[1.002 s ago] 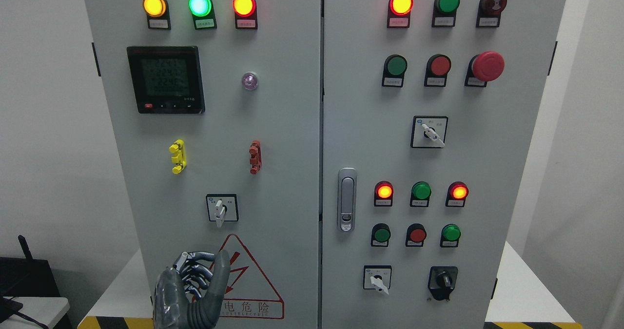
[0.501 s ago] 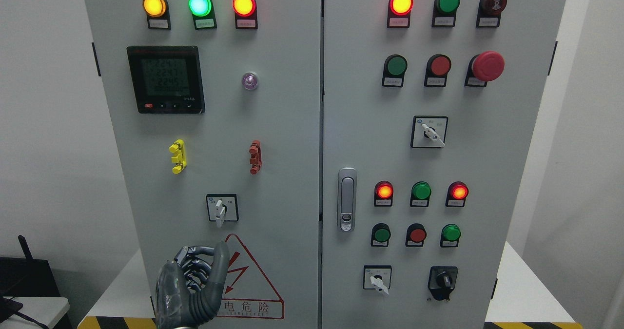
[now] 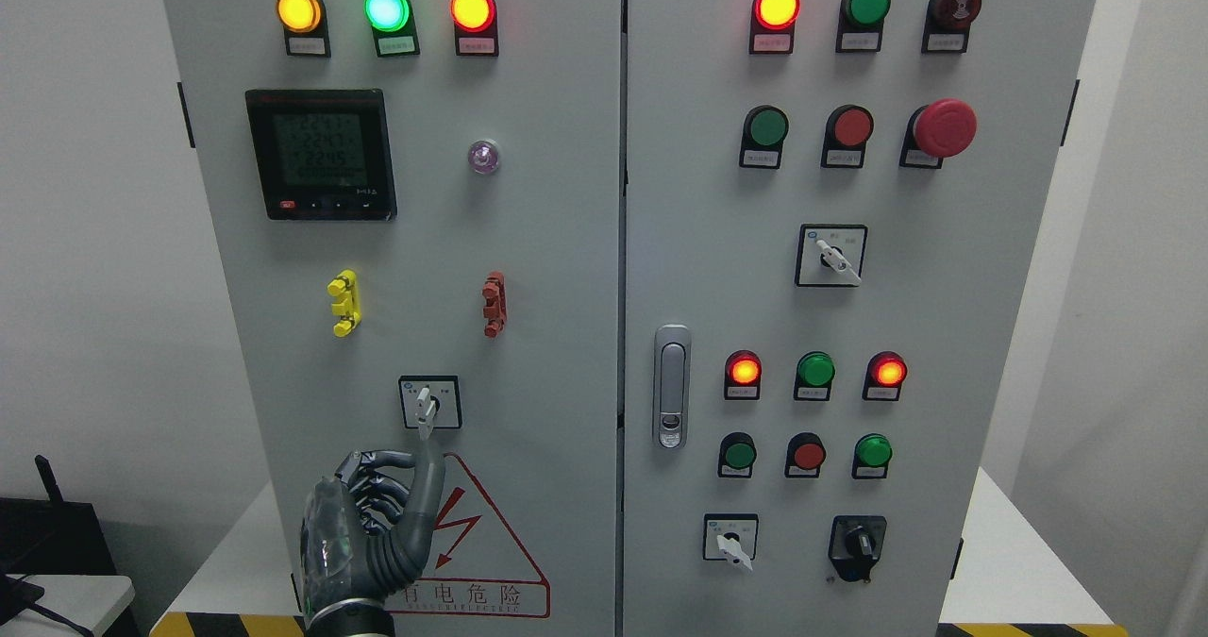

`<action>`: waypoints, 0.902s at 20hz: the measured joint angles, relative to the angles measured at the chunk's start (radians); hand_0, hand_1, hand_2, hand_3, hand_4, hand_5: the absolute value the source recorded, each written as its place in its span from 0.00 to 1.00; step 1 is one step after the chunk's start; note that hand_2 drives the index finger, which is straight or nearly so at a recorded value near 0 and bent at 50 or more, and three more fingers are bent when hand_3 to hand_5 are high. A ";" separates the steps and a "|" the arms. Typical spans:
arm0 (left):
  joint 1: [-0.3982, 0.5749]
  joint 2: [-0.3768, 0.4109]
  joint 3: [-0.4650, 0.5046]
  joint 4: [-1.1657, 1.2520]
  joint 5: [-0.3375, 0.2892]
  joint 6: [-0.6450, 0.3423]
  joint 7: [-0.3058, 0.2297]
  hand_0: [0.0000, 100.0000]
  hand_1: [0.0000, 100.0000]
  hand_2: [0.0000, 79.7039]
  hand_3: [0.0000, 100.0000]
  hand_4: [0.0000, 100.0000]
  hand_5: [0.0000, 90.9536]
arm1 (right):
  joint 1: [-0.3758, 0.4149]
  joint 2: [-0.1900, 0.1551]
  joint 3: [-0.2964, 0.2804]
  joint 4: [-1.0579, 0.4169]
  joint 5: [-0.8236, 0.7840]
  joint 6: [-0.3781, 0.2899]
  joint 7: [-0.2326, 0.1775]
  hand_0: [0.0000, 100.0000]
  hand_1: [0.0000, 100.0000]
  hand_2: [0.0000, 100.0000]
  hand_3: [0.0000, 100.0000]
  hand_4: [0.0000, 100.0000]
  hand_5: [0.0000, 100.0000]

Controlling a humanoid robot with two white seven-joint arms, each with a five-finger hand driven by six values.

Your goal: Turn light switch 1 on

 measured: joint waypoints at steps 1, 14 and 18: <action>-0.003 0.000 0.000 0.000 0.002 0.001 0.002 0.17 0.48 0.58 0.80 0.85 0.95 | 0.000 0.000 0.000 0.000 0.000 0.000 0.000 0.12 0.39 0.00 0.00 0.00 0.00; -0.040 -0.003 -0.002 0.010 0.055 0.024 0.043 0.17 0.48 0.59 0.81 0.85 0.96 | 0.000 0.000 0.000 0.000 0.000 0.000 0.000 0.12 0.39 0.00 0.00 0.00 0.00; -0.046 -0.003 -0.001 0.012 0.063 0.032 0.047 0.18 0.48 0.59 0.81 0.85 0.96 | 0.000 0.000 0.000 0.000 0.000 0.000 0.000 0.12 0.39 0.00 0.00 0.00 0.00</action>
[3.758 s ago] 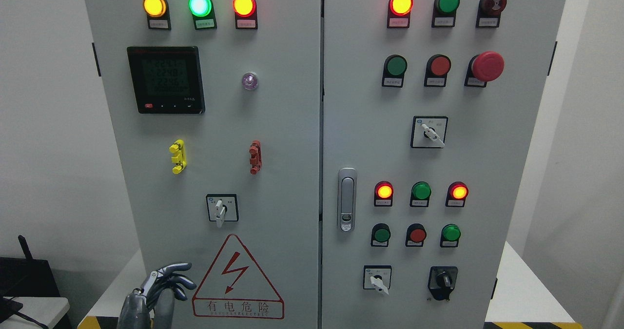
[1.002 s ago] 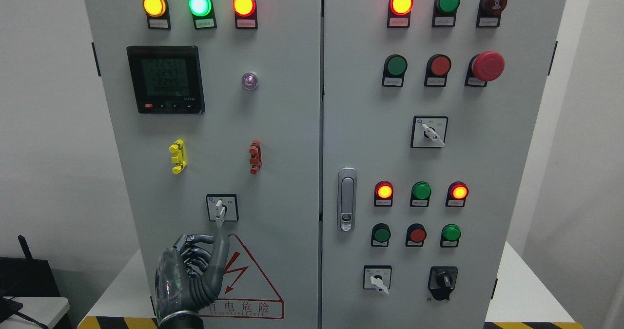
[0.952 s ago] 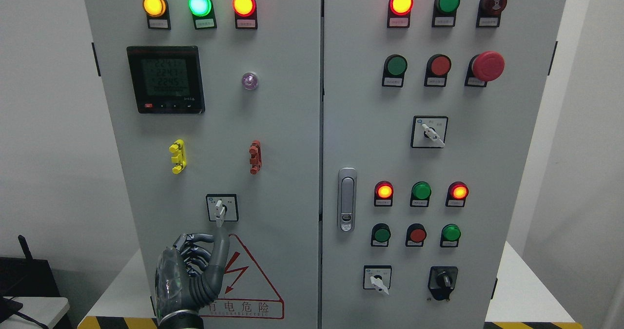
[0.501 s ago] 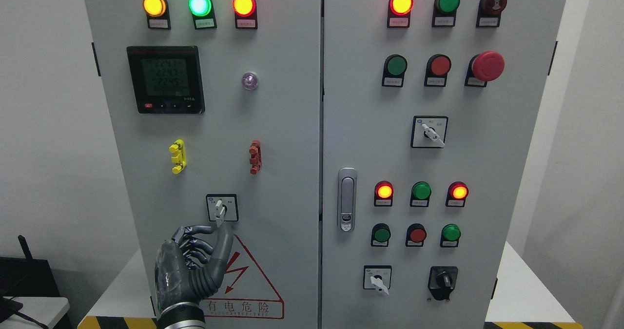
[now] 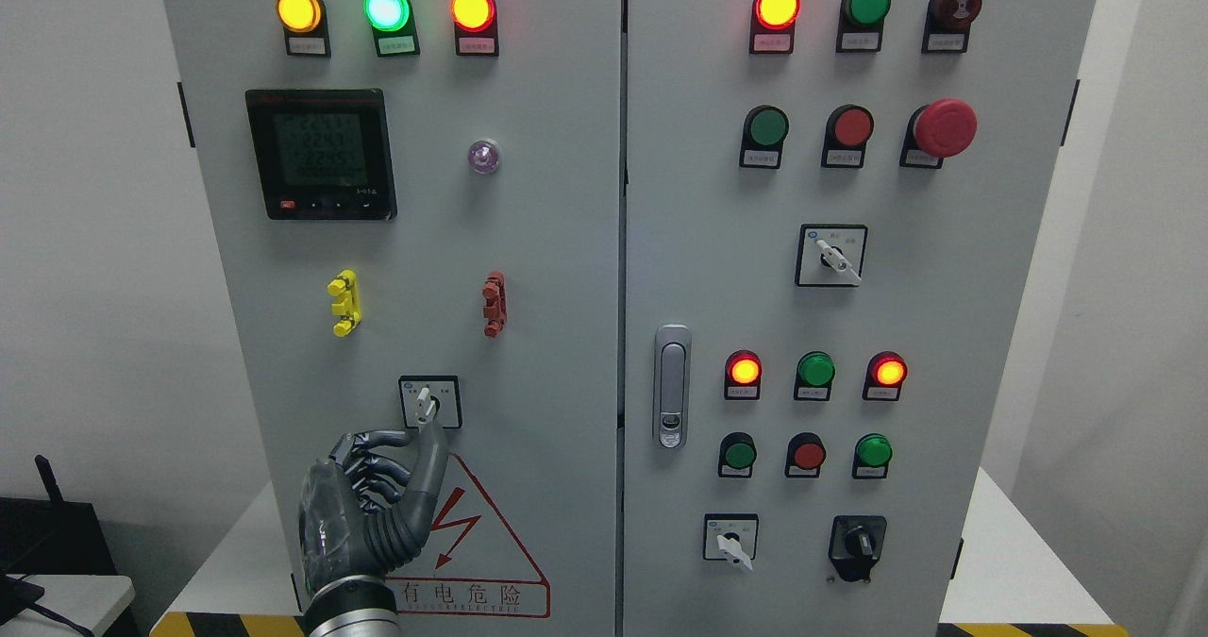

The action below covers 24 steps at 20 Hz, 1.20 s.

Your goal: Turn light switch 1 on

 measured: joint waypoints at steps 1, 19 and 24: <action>-0.002 0.000 0.000 0.000 0.003 0.000 0.000 0.18 0.48 0.59 0.81 0.85 0.96 | 0.000 0.000 0.000 0.000 0.000 0.000 0.000 0.12 0.39 0.00 0.00 0.00 0.00; -0.034 -0.001 0.001 0.015 0.032 0.020 0.008 0.19 0.47 0.59 0.82 0.86 0.96 | 0.000 0.000 0.000 0.000 0.000 0.000 0.000 0.12 0.39 0.00 0.00 0.00 0.00; -0.042 -0.001 0.001 0.020 0.036 0.032 0.008 0.21 0.45 0.59 0.82 0.86 0.96 | 0.000 0.000 0.000 0.000 0.000 0.000 0.000 0.12 0.39 0.00 0.00 0.00 0.00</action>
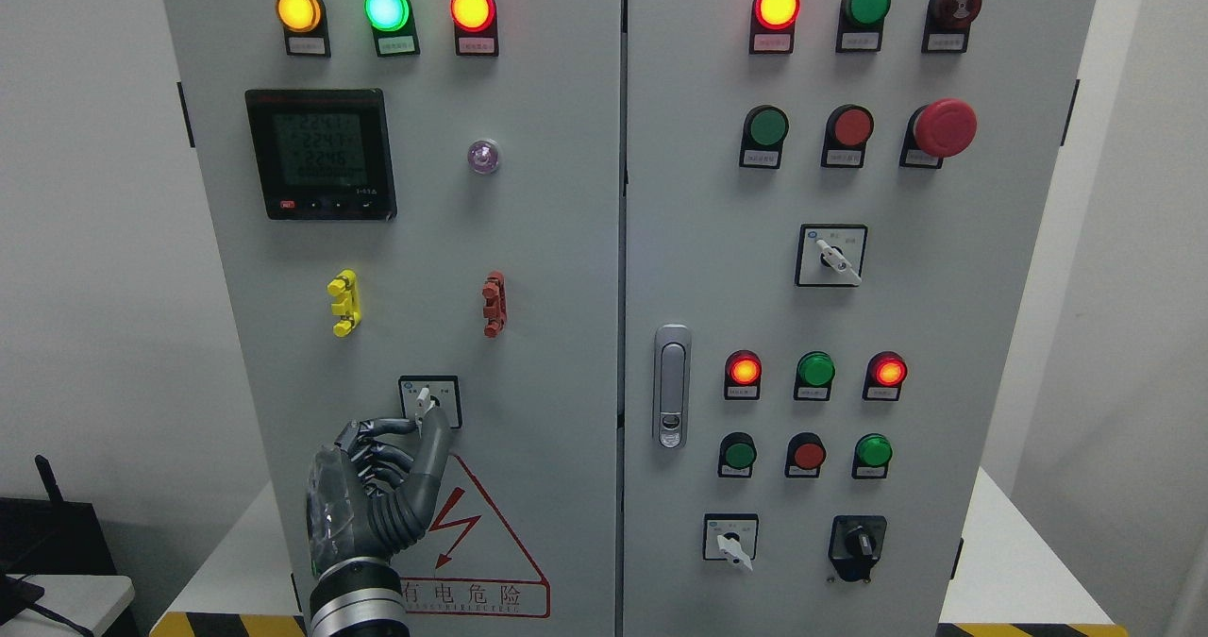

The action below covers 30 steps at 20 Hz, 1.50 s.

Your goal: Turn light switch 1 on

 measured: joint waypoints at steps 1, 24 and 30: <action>-0.002 0.000 0.000 0.001 0.001 0.001 0.000 0.21 0.45 0.60 0.82 0.87 0.96 | 0.000 0.000 0.000 0.000 0.000 0.000 0.000 0.12 0.39 0.00 0.00 0.00 0.00; -0.031 0.000 -0.001 0.016 0.006 0.041 -0.002 0.24 0.42 0.61 0.84 0.89 0.97 | -0.001 0.000 0.000 0.000 0.000 0.000 0.000 0.12 0.39 0.00 0.00 0.00 0.00; -0.033 0.000 -0.002 0.018 0.008 0.042 -0.002 0.25 0.41 0.61 0.84 0.89 0.97 | -0.001 0.000 0.000 0.000 0.000 0.000 0.000 0.12 0.39 0.00 0.00 0.00 0.00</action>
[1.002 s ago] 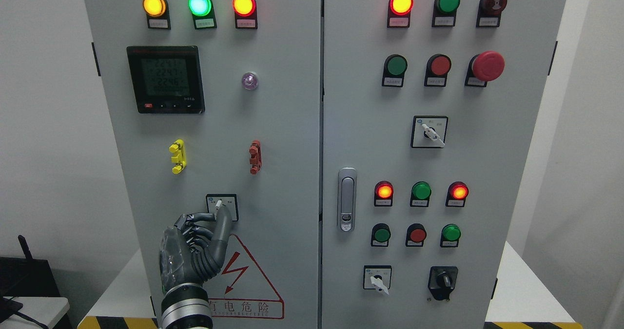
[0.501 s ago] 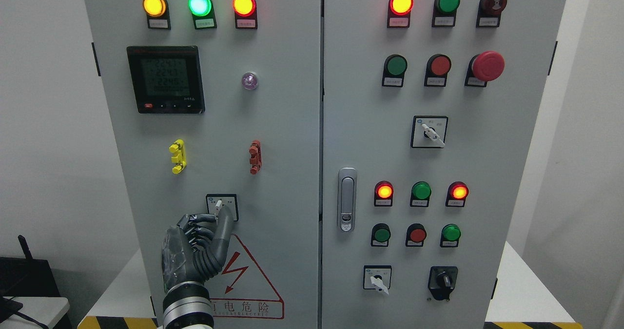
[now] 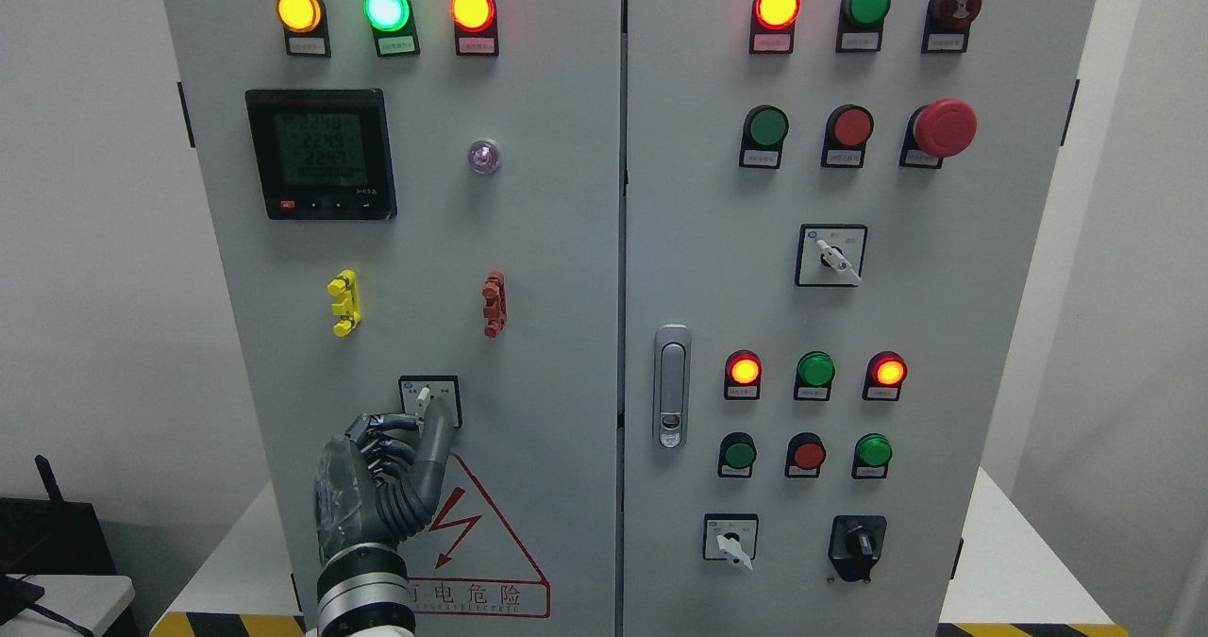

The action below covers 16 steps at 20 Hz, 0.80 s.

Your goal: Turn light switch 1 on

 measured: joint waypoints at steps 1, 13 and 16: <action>0.000 0.000 0.000 0.000 0.001 0.000 0.000 0.25 0.41 0.61 0.84 0.89 0.97 | 0.000 0.000 0.000 0.000 0.000 0.000 0.000 0.12 0.39 0.00 0.00 0.00 0.00; -0.007 0.000 -0.001 0.001 0.003 0.019 0.000 0.26 0.40 0.61 0.84 0.88 0.97 | 0.001 0.000 0.000 0.000 0.000 0.000 0.000 0.12 0.39 0.00 0.00 0.00 0.00; -0.009 0.000 -0.001 0.002 0.003 0.023 0.000 0.27 0.40 0.61 0.84 0.88 0.97 | 0.001 0.000 0.000 0.000 0.000 0.000 0.000 0.12 0.39 0.00 0.00 0.00 0.00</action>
